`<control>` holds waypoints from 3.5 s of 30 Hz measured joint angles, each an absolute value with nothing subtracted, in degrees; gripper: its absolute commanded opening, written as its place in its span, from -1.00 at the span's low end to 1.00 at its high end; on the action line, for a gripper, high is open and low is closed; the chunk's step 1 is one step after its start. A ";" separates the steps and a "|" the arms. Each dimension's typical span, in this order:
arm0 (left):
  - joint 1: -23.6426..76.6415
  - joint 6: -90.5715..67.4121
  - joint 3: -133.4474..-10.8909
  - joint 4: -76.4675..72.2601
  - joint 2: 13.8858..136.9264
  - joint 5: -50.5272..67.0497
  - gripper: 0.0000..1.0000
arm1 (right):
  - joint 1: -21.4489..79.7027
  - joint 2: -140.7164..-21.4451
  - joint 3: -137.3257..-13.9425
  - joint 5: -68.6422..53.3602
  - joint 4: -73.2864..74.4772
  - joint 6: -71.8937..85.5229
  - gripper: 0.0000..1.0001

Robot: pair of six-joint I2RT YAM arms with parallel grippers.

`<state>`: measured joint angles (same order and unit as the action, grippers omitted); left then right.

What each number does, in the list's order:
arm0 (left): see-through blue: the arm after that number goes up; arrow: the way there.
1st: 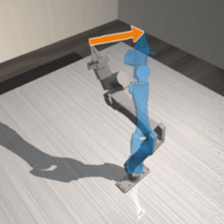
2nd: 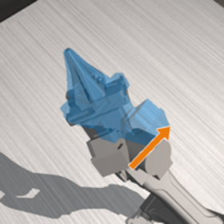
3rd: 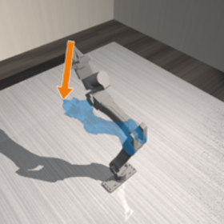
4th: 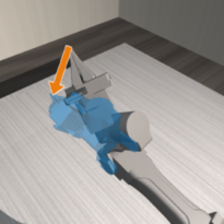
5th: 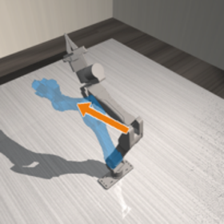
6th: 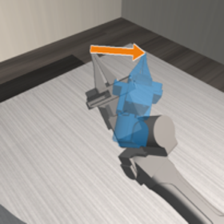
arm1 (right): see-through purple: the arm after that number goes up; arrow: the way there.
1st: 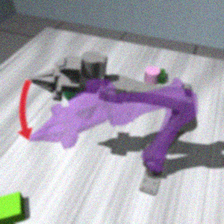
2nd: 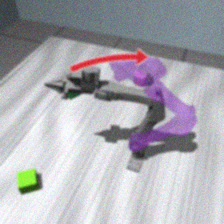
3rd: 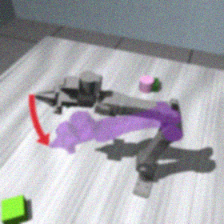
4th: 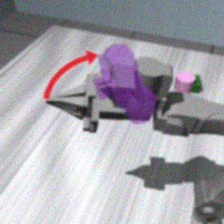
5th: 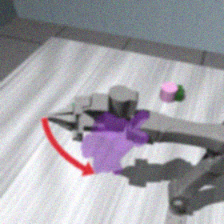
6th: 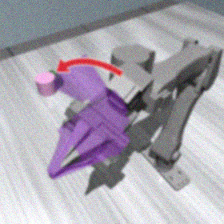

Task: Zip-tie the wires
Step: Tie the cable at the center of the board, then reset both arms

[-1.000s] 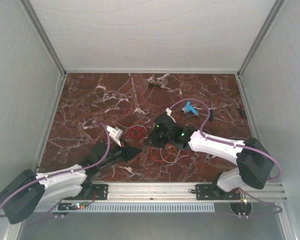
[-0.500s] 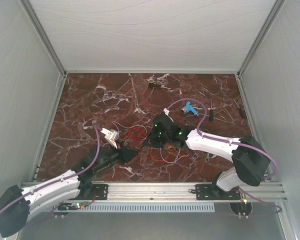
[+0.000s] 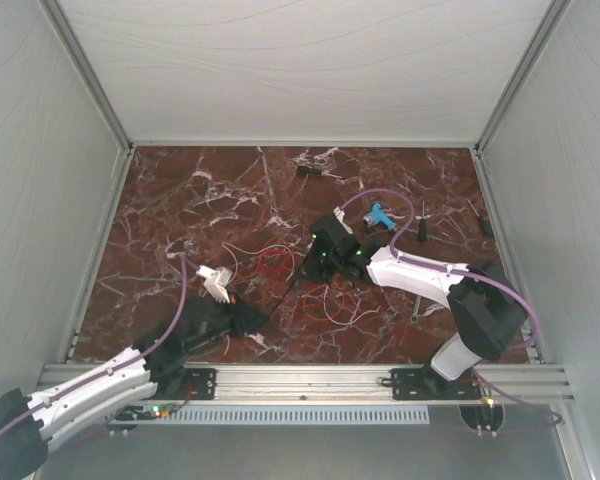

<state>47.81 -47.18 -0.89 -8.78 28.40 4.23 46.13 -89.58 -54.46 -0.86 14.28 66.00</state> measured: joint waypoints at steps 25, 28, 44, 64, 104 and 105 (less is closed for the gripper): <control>48.23 -52.18 -1.65 0.34 23.59 3.33 -1.00 | 40.86 -97.01 -60.69 -2.26 16.73 61.52 -1.00; 48.23 -52.38 -1.65 0.62 23.00 2.94 -1.00 | 39.68 -98.39 -61.95 -2.81 17.56 60.75 -1.00; 48.40 -52.66 -1.65 0.97 23.24 2.13 -1.00 | 37.89 -101.65 -64.99 -3.64 18.37 57.82 -1.00; 49.12 -44.64 -14.24 3.20 36.51 1.52 0.99 | 37.19 -93.82 -65.12 -6.13 16.60 50.72 0.80; -4.47 -4.91 -20.75 -35.07 78.43 8.49 0.98 | 7.29 -65.78 -16.67 7.20 -32.62 -0.62 0.97; -4.58 -4.91 -20.56 -37.28 80.34 8.67 0.99 | 6.76 -67.20 -15.90 6.68 -34.61 -0.34 0.97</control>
